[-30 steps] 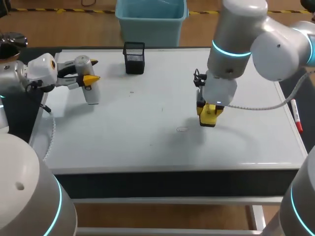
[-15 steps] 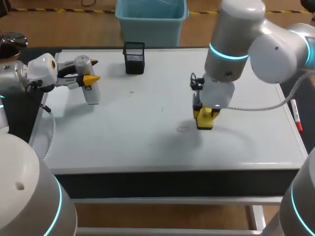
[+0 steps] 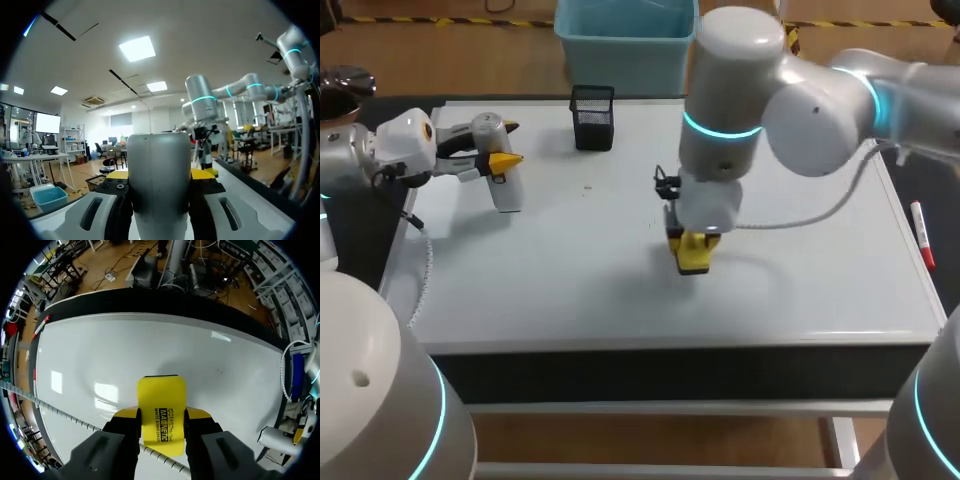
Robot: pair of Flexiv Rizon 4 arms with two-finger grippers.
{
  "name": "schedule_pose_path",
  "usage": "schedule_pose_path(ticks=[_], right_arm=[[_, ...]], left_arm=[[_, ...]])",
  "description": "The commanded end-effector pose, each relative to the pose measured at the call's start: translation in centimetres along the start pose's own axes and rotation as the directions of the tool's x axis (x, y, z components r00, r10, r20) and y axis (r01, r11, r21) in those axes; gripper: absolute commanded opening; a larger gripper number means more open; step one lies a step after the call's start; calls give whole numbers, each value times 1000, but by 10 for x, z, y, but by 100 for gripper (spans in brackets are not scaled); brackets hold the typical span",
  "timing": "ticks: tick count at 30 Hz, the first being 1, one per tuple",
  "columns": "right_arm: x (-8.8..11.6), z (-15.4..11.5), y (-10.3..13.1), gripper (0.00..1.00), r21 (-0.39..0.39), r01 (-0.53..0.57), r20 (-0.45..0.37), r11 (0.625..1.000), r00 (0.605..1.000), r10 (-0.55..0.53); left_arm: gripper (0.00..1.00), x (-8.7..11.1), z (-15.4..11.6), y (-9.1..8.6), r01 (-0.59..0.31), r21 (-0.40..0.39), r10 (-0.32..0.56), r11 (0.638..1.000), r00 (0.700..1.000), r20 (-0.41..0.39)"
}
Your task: Pick up the inspection probe, press it on each red-marked spot on the whiteboard one by one, put down the probe, pick up the eraser, and wipe off all the red marks.
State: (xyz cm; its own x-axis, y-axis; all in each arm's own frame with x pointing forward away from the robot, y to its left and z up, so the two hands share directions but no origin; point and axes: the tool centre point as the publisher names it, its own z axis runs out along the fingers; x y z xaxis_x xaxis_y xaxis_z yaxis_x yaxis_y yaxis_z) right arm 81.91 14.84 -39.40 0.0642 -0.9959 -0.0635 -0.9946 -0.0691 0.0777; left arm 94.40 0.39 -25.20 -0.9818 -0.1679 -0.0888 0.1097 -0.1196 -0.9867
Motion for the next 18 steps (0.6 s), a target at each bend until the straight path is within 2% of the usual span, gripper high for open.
schedule_pose_path(ticks=[1,9,18], right_arm=[[-22,15,-14,0,-14,-11,-50,1000,999,10],[-31,30,-17,0,-24,-45,-56,999,998,43],[-29,41,-13,0,-44,-56,-67,997,996,53]], left_arm=[[0,0,0,-1,-2,0,2,1000,1000,1],[0,0,0,-1,-2,0,2,1000,1000,1],[0,0,0,-1,-2,0,2,1000,1000,1]])
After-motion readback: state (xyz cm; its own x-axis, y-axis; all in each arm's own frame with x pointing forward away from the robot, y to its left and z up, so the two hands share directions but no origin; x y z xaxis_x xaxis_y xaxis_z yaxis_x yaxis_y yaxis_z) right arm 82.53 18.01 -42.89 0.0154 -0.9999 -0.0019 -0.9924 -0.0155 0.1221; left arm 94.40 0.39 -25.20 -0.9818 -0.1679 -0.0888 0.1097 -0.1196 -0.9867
